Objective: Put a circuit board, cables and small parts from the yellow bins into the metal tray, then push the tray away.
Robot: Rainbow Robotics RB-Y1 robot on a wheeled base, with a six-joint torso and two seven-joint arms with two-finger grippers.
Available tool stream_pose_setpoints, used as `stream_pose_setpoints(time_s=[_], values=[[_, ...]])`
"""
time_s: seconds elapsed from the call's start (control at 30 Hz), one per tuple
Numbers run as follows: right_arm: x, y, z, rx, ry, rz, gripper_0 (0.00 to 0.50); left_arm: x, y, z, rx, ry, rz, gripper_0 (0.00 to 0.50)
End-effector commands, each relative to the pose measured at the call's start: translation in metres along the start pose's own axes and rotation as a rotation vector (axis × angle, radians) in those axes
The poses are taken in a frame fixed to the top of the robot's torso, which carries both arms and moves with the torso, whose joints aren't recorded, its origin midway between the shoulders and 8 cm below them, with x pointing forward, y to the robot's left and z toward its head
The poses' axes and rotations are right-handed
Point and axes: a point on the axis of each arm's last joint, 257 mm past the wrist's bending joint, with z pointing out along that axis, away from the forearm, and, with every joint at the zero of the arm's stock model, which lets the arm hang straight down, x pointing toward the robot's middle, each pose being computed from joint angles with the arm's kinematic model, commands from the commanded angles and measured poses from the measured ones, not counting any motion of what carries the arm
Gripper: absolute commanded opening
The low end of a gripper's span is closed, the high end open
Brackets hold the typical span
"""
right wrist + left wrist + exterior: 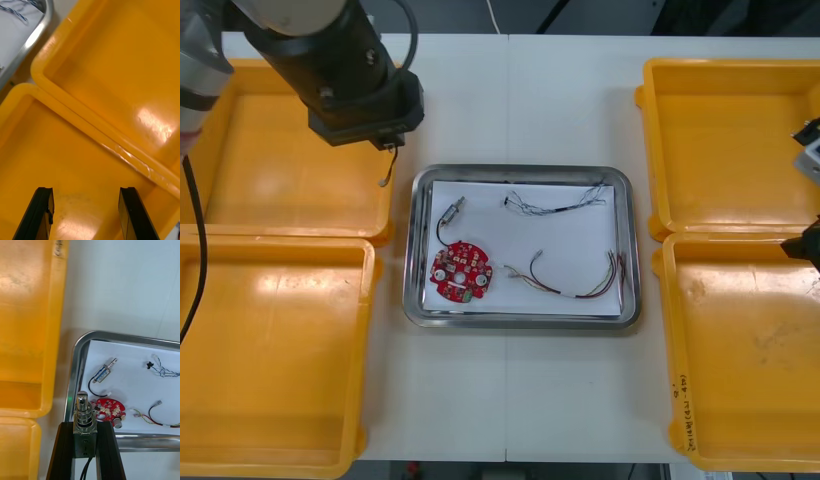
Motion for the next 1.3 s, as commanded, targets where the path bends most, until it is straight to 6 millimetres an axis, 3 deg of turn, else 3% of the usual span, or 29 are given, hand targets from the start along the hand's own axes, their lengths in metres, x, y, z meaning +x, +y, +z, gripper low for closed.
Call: stream_pose_setpoints(time_s=[0.03,0.27,0.53,1.0,1.23,1.3], values=[[0.036,-0.023,-0.012,0.081,0.058,0.157,0.500,0.006,-0.051,0.002,0.041,-0.063,0.060,0.003],[0.064,-0.028,-0.009,0.123,0.112,0.334,0.500,0.022,-0.085,0.033,0.059,-0.067,0.118,0.002],[0.078,-0.015,-0.002,0.102,0.132,0.519,0.500,0.034,-0.101,0.073,0.046,-0.065,0.152,0.002],[0.097,0.002,0.016,0.039,0.170,0.708,0.500,0.040,-0.095,0.130,0.003,-0.058,0.159,0.003],[0.108,0.003,0.025,0.018,0.217,0.724,0.500,0.041,-0.092,0.145,-0.004,-0.055,0.155,0.007],[0.109,0.003,0.025,0.017,0.222,0.724,0.500,0.041,-0.091,0.148,-0.005,-0.058,0.156,0.082]])
